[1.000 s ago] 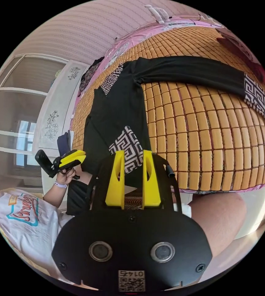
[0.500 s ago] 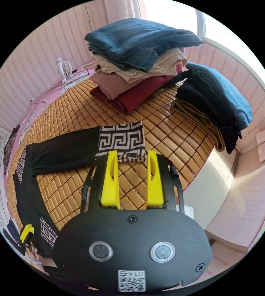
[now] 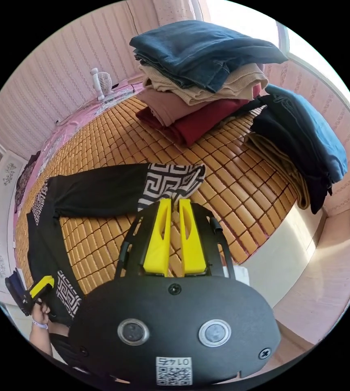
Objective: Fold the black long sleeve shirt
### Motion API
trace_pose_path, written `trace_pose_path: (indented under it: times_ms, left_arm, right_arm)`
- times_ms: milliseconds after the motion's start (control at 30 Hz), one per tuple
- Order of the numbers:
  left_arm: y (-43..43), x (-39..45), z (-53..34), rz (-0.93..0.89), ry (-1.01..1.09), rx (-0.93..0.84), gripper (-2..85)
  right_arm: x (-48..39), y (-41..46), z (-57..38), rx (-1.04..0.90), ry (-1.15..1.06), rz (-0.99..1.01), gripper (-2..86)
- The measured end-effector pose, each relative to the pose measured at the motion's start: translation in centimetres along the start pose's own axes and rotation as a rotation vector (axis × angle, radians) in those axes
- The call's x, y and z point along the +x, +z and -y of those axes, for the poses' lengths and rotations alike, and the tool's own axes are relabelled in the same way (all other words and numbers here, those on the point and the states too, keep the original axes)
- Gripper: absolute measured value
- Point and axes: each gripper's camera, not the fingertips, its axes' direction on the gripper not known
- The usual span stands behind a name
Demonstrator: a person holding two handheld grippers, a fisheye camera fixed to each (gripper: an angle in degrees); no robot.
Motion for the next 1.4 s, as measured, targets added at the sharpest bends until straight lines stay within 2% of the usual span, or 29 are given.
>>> trace_pose_path:
  times_ms: [167, 233, 267, 400, 467, 533, 567, 633, 733, 833, 1000, 1133, 1267, 1400]
  left_arm:
    - [-2.0, -1.3, -0.3, -0.063, -0.071, 0.030, 4.0]
    - [-3.5, -1.8, -0.8, -0.082, -0.097, 0.061, 4.0]
    - [-4.8, -2.2, -1.2, -0.085, -0.102, 0.084, 4.0]
    - [-9.7, -3.7, -3.9, -0.067, -0.142, 0.166, 3.9]
    - [-13.1, -5.0, -6.6, -0.039, -0.196, 0.209, 3.9]
    - [-15.4, -6.2, -8.9, -0.003, -0.253, 0.229, 4.0]
    - [-16.8, -6.9, -10.3, 0.024, -0.296, 0.241, 3.9]
    - [-18.3, -8.1, -12.2, 0.050, -0.361, 0.250, 3.9]
    - [-19.7, -9.4, -13.9, 0.081, -0.421, 0.245, 4.2]
    - [-19.3, -10.1, -13.5, 0.079, -0.427, 0.205, 5.4]
    - [-16.6, -10.0, -10.5, 0.011, -0.374, 0.094, 7.0]
    - [-13.5, -8.8, -8.2, 0.105, -0.281, -0.115, 6.1]
    - [-14.6, -7.8, -7.4, 0.168, -0.211, -0.121, 0.1]
    - [-17.8, -7.0, -7.0, 0.204, -0.170, -0.048, -0.8]
  right_arm:
    - [-4.2, -4.6, 1.2, 0.163, -0.101, 0.412, 2.5]
    - [-8.5, -8.2, 2.1, 0.266, -0.242, 0.637, 2.5]
    - [-9.7, -9.2, 2.2, 0.293, -0.290, 0.688, 2.5]
    - [-18.1, -16.2, -0.7, 0.422, -0.697, 1.010, 3.4]
    - [-21.2, -17.9, -3.6, 0.401, -0.894, 1.120, 4.4]
    - [-25.2, -17.2, -8.5, 0.224, -1.104, 1.196, 7.3]
    - [-26.1, -16.5, -10.0, 0.163, -1.149, 1.201, 7.9]
    - [-28.9, -12.6, -15.7, -0.096, -1.268, 1.133, 9.3]
    - [-29.6, -8.1, -20.8, -0.328, -1.250, 1.029, 9.5]
    - [-29.7, -6.2, -23.5, -0.371, -1.194, 0.903, 9.4]
    - [-32.5, -5.1, -27.3, -0.341, -1.238, 0.712, 10.1]
    - [-36.4, -3.3, -30.3, -0.343, -1.308, 0.588, 9.1]
    - [-38.4, -1.8, -30.7, -0.345, -1.303, 0.462, 2.4]
    - [-38.9, -2.7, -28.8, -0.368, -1.305, 0.534, -0.2]
